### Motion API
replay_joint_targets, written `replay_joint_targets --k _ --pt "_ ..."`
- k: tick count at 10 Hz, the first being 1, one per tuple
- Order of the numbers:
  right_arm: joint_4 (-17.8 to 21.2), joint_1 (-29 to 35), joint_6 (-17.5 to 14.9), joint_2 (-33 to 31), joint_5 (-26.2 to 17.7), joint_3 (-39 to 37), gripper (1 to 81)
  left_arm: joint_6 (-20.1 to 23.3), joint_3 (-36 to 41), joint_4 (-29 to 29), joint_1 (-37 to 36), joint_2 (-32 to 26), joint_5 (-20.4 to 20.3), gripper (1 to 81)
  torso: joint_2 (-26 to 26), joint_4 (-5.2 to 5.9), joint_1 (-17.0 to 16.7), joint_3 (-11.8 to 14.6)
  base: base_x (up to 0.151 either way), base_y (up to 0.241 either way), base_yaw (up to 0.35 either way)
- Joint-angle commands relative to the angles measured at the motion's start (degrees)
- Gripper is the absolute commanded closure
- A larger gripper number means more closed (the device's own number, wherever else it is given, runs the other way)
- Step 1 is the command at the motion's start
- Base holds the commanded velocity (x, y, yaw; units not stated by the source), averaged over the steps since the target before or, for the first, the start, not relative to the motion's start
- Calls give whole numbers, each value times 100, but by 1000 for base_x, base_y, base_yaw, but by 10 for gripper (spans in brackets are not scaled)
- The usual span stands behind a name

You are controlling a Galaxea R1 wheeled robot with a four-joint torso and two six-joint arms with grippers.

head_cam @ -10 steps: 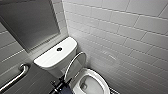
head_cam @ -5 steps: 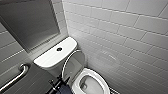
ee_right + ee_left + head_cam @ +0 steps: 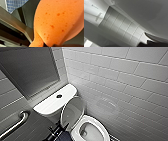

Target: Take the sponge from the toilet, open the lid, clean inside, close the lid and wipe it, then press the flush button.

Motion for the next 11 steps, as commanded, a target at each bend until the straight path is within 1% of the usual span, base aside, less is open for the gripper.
replay_joint_targets --k 1,2,4,5,6,7,8,10,11 --pt "-165 -159 -8 46 -595 244 811 1195 -602 985 -1002 -543 -845 10 0 0 0 0 0 0 0" --pt "-173 -151 -16 63 -595 261 811 1134 -602 1082 -913 -648 -897 10 0 0 0 0 0 0 0" --pt "-182 -142 -17 72 -603 262 811 1090 -620 1021 -773 -930 -1179 10 0 -2 0 0 0 0 0" --pt "-182 -151 -25 72 -603 262 811 821 -620 977 -763 -983 -1179 10 0 -5 0 0 0 0 0" --pt "-182 -151 -17 72 -595 262 811 378 -620 783 -755 -965 -1161 10 2 -9 0 0 0 0 0" --pt "-182 -168 -17 72 -595 262 811 37 -602 521 -754 -939 -1152 10 2 -13 0 0 0 0 0" --pt "-182 -176 -17 63 -595 262 811 -191 -593 329 -755 -930 -1179 10 5 -18 2 0 0 0 0" --pt "-173 -177 -17 54 -595 288 811 -466 -629 54 -738 -1053 -1205 10 5 -20 2 0 0 0 0" --pt "-173 -168 -17 46 -595 305 811 -605 -629 36 -702 -1106 -1397 10 5 -20 4 0 0 0 0"
